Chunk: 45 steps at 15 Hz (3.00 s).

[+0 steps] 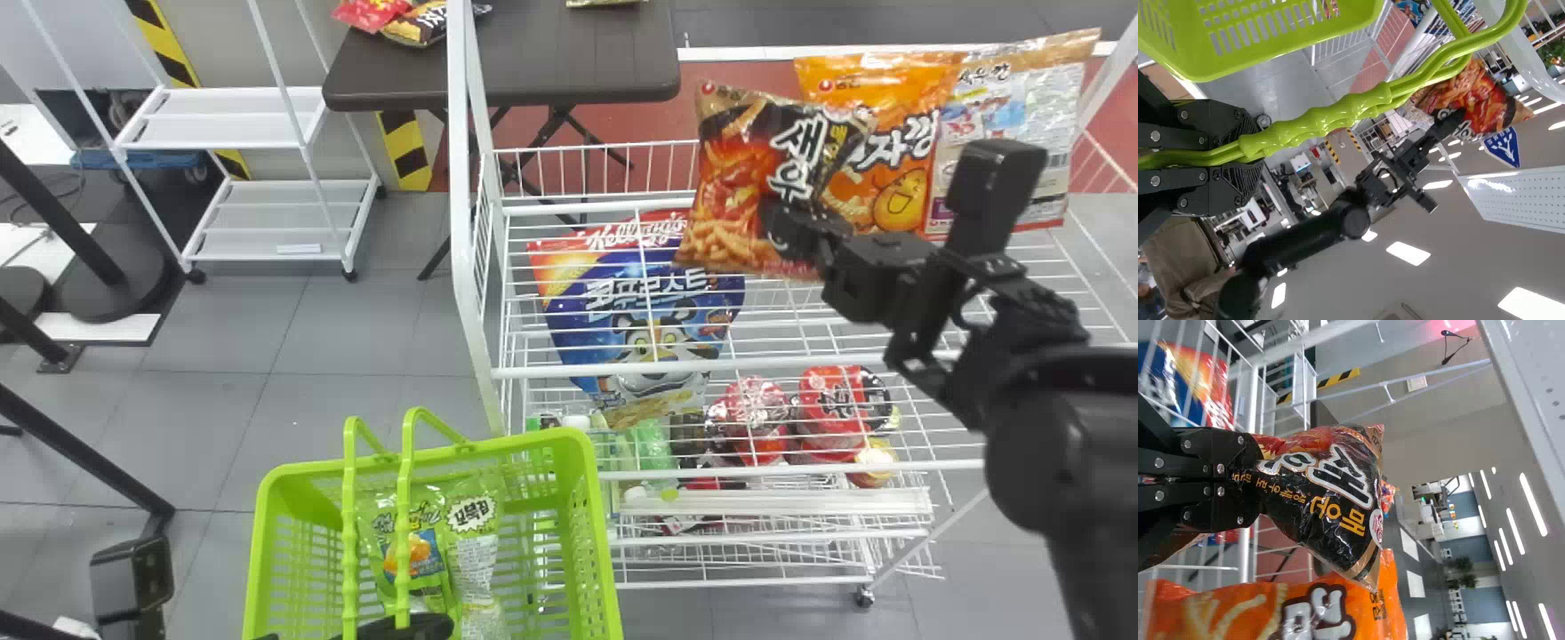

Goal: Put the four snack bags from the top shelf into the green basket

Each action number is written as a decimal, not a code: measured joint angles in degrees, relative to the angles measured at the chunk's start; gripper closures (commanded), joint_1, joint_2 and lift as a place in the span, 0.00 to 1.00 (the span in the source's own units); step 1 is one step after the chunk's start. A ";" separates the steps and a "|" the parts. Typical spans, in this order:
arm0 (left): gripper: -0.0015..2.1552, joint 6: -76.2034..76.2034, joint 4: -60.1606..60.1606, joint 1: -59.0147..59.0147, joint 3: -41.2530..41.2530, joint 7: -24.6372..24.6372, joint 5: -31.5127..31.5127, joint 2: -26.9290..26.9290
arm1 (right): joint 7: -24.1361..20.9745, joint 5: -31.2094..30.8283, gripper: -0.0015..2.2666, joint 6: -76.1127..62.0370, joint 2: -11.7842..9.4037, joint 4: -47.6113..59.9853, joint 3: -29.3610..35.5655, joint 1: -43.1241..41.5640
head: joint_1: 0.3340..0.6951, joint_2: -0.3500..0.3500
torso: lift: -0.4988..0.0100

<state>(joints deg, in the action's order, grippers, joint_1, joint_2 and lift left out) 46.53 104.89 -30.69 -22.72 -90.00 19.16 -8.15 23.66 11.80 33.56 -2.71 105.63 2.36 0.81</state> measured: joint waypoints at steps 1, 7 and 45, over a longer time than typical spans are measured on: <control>1.00 0.00 -0.02 0.16 0.07 0.00 -0.02 0.00 | -0.02 0.60 0.99 4.34 0.02 6.00 0.07 3.67 | 1.00 0.60 | 0.98; 1.00 0.11 0.12 0.54 0.39 0.00 -0.25 -0.01 | 0.15 3.28 0.99 23.16 -0.21 24.54 -5.86 18.37 | 1.00 0.81 | 0.98; 1.00 0.19 0.56 0.10 1.30 0.00 -0.18 -0.03 | -9.80 -12.36 0.03 -4.71 -1.70 -23.42 3.76 -16.90 | 1.00 0.33 | 0.98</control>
<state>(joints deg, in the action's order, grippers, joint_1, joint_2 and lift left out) 46.72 105.45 -30.59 -21.42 -90.00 18.98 -8.18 13.86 -0.55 28.85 -4.42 82.20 6.12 -16.10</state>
